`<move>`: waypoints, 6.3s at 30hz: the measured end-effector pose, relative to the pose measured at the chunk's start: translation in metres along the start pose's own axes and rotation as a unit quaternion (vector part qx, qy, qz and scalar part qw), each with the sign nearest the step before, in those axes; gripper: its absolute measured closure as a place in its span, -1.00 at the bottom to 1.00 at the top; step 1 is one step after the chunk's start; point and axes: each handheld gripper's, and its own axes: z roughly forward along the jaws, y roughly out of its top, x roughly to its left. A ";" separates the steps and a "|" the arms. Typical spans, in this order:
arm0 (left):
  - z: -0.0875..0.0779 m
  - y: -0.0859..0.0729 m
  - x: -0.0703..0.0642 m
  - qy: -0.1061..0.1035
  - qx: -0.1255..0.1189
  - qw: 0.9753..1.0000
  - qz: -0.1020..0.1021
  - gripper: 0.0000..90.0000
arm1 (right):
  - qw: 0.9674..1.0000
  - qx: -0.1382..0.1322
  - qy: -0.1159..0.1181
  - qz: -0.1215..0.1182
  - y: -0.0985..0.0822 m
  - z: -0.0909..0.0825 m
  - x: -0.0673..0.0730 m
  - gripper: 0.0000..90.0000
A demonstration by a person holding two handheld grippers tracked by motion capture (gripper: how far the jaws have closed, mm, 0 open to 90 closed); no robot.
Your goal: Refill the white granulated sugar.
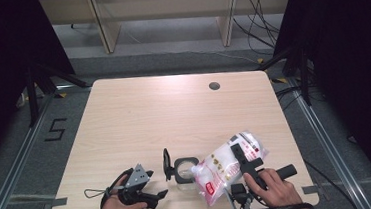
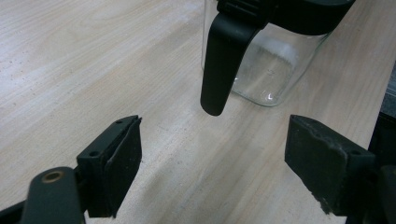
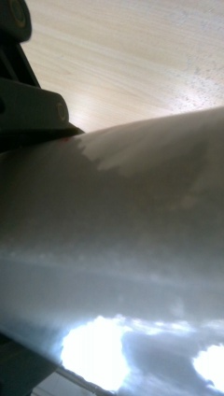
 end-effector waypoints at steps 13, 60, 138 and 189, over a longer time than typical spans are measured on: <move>-0.001 0.000 0.001 0.001 0.004 1.000 0.007 -0.59 | 1.000 -0.010 0.003 0.003 -0.001 0.003 0.005 -0.04; -0.002 -0.001 0.002 0.002 0.006 1.000 0.006 -0.59 | 1.000 -0.006 0.000 0.021 -0.004 0.002 0.005 -0.04; -0.008 -0.006 0.000 0.013 0.007 1.000 -0.001 -0.59 | 0.997 -0.018 -0.011 0.071 -0.012 0.005 0.005 -0.04; -0.008 -0.005 0.001 0.014 0.007 1.000 0.003 -0.59 | 0.998 -0.030 -0.026 0.049 -0.015 0.005 0.002 -0.04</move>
